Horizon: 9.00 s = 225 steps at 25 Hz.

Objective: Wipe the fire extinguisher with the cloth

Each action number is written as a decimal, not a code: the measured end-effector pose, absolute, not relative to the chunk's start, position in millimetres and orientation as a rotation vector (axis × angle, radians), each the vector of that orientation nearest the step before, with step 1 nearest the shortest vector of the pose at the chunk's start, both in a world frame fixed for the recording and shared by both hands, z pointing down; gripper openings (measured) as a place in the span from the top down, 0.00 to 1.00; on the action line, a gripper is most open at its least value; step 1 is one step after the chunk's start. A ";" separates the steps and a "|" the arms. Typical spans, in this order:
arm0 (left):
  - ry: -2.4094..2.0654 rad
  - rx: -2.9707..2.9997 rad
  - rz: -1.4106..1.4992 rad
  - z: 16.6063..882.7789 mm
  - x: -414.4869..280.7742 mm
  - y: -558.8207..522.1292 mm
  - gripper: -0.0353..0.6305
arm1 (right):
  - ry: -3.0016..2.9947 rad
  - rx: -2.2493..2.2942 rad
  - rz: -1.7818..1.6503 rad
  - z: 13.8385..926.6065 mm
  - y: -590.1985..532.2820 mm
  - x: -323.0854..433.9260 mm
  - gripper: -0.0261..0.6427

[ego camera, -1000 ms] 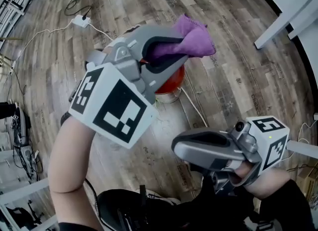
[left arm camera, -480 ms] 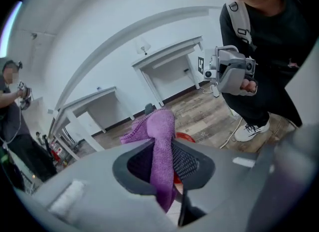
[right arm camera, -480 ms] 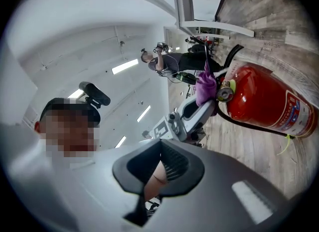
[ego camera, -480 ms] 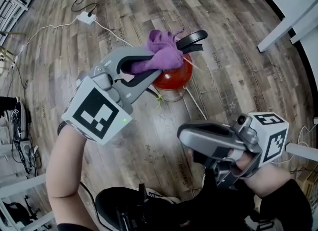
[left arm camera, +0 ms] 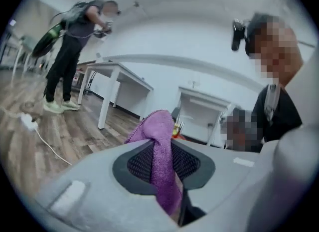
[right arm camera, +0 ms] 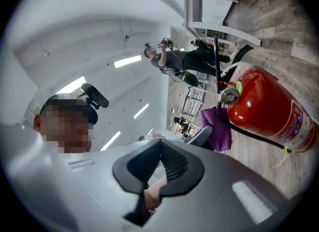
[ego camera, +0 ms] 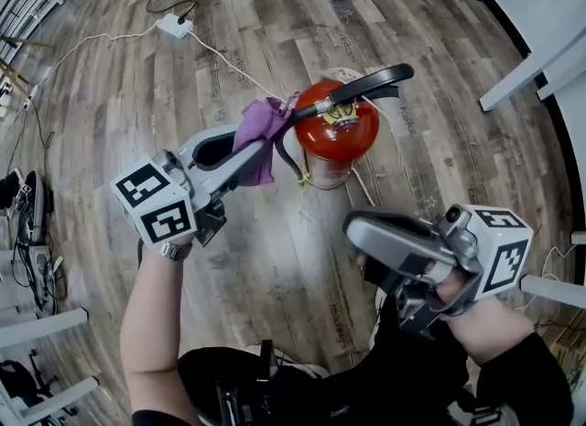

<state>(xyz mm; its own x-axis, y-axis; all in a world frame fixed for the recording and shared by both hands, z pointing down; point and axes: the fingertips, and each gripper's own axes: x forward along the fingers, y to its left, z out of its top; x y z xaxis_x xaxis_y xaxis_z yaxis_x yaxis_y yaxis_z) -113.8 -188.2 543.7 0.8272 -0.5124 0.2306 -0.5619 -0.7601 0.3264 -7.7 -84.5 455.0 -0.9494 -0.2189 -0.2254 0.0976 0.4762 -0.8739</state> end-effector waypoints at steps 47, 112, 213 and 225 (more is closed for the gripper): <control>-0.302 2.345 -0.633 450.4 -111.2 -125.8 0.95 | 3.070 -0.276 -0.613 383.0 -208.3 80.4 0.85; -0.424 2.084 -0.376 556.2 -109.8 -15.9 0.95 | 3.211 -0.404 -1.029 654.4 -257.4 59.0 0.86; -0.327 2.035 -0.370 4.7 9.7 134.3 0.95 | 2.657 -0.320 -1.327 -19.8 32.6 48.8 0.86; -0.306 2.039 -0.309 6.9 -78.1 255.5 0.95 | 2.465 -0.474 -1.367 -25.6 192.9 4.6 0.86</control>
